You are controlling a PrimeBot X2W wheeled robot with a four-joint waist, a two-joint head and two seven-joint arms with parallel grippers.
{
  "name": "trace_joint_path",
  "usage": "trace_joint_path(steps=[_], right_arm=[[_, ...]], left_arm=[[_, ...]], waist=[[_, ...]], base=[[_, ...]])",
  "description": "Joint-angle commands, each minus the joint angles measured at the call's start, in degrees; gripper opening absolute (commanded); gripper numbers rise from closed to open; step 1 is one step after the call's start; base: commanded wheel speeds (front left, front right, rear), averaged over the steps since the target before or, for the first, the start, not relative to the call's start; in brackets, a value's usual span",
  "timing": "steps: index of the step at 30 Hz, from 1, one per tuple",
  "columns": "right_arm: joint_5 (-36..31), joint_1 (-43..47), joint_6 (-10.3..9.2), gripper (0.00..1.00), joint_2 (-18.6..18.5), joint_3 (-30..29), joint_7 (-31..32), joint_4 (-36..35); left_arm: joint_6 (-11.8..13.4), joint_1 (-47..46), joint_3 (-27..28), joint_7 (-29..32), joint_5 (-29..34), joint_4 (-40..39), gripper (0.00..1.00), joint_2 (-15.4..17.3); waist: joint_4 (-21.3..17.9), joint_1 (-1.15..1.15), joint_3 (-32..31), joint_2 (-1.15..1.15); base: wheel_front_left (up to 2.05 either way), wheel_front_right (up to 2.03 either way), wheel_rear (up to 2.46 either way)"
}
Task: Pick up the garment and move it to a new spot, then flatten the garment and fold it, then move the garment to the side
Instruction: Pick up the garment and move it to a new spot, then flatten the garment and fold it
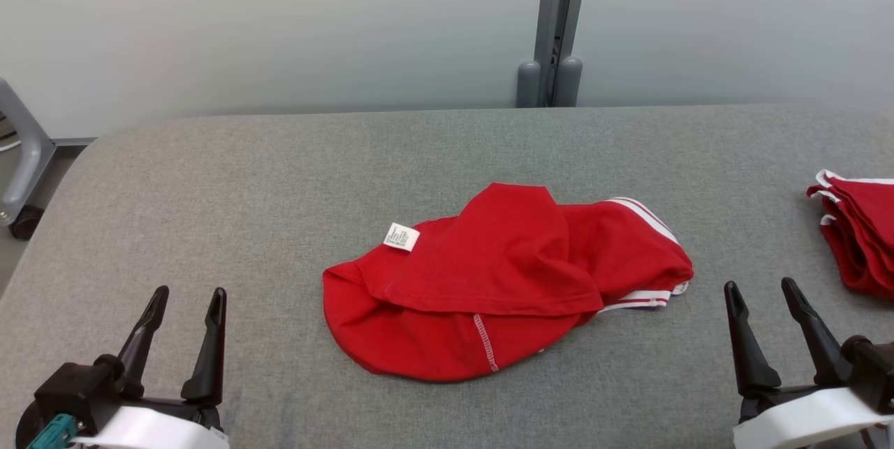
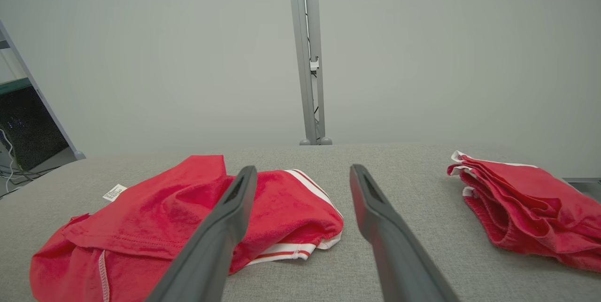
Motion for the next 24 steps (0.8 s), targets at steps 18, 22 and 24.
trace_joint_path(steps=[18, 22, 24], right_arm=[[0.3, -0.1, 0.01, 1.00, -0.3, -0.2, 0.2, 0.5], [0.1, -0.9, 0.01, 1.00, -0.3, -0.5, -0.2, 0.7], [0.1, -1.1, 0.01, 1.00, -0.3, -0.5, -0.2, 0.6]], left_arm=[[1.2, -0.4, -0.7, 0.6, -0.2, -1.3, 1.00, 0.4], [1.0, -2.0, -1.5, 0.5, 0.5, -1.8, 1.00, 0.2], [0.9, -2.4, -1.8, 0.6, 0.6, -1.9, 1.00, 0.1]], waist=[[0.3, 0.00, 1.0, 0.00], [0.7, 0.00, 2.3, 0.00], [0.7, 0.00, 2.7, 0.00]], base=[[0.00, 0.00, 0.00], [0.00, 0.00, 0.00], [0.00, 0.00, 0.00]])
